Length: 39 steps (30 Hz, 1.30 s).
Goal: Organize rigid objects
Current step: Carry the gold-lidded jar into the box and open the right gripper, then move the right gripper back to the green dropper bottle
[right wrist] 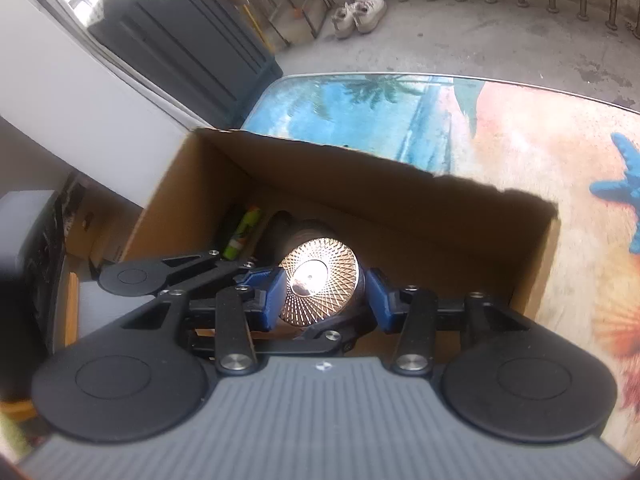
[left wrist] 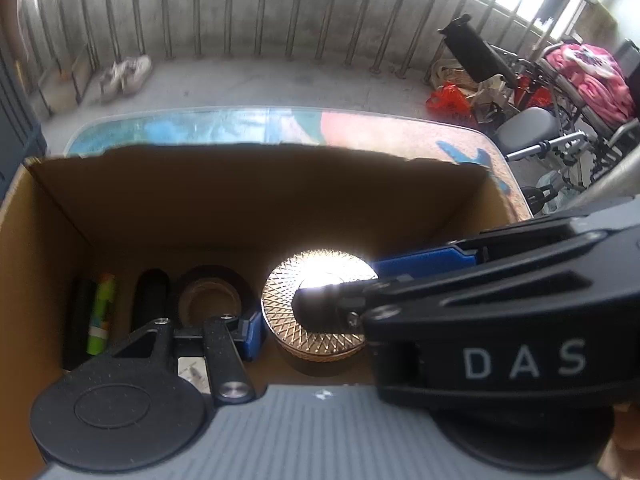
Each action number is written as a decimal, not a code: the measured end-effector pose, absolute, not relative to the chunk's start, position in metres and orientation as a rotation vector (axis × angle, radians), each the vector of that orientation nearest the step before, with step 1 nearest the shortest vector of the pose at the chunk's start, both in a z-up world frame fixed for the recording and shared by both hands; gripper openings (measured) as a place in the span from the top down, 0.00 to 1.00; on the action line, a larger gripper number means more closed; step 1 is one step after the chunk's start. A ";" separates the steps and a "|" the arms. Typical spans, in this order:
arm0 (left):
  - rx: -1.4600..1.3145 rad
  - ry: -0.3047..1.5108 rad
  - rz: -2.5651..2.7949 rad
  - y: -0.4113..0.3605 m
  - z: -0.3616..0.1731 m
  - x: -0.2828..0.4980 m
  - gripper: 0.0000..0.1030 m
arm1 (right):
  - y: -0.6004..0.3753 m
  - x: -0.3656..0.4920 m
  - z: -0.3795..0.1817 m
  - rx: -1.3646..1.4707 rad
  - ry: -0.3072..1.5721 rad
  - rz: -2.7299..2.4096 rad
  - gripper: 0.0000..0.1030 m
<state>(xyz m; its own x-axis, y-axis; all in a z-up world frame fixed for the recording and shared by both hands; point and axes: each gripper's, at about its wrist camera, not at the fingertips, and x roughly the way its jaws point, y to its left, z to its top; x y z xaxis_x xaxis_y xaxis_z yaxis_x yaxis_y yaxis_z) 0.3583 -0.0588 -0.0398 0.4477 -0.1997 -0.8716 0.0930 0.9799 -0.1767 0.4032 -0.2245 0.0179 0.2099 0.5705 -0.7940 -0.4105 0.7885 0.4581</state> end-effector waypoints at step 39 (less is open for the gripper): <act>-0.079 0.790 -0.300 -0.009 0.074 0.138 0.08 | -0.305 0.170 0.129 0.414 0.649 0.750 0.43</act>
<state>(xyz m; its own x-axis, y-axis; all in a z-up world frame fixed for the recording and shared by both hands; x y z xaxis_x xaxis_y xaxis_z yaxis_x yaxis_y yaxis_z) 0.1383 -0.0093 0.0737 0.6640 -0.2944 -0.6874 0.2358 0.9548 -0.1811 0.1701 -0.3046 0.1293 0.5537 0.7355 -0.3906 -0.4918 0.6673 0.5593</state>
